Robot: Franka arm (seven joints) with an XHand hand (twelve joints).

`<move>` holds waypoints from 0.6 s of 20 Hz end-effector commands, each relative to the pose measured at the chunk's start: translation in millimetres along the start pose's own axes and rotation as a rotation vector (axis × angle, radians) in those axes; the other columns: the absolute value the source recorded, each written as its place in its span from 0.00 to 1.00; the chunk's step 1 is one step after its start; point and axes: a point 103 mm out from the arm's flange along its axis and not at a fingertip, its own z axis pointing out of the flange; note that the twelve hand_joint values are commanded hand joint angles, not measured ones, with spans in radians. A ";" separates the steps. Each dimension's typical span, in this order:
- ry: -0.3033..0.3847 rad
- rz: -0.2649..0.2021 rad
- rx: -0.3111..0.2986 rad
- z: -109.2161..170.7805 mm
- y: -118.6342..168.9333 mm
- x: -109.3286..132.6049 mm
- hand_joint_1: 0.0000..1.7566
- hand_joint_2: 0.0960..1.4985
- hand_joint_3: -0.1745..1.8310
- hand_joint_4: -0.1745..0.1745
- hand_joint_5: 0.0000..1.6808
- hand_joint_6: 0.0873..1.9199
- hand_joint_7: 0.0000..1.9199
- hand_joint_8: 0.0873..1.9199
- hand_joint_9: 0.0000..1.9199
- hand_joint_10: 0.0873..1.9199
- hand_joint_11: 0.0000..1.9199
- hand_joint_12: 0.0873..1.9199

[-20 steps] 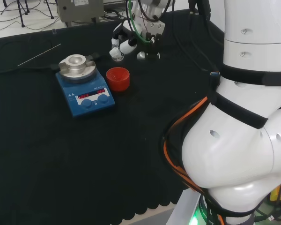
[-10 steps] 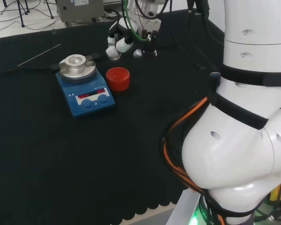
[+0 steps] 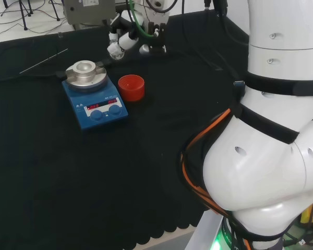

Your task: Place the round-bottom flask on the heater.

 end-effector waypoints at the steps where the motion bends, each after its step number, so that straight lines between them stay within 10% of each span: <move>1: -0.007 -0.047 0.031 -2.5 9.0 29.7 0.58 0.51 0.40 1.00 0.58 0.58 0.24 0.26 0.28 0.28 0.01 0.70; 12: 0.020 -0.125 0.082 10.5 15.6 60.1 0.58 0.51 0.41 1.00 0.58 0.59 0.24 0.27 0.28 0.28 0.01 0.70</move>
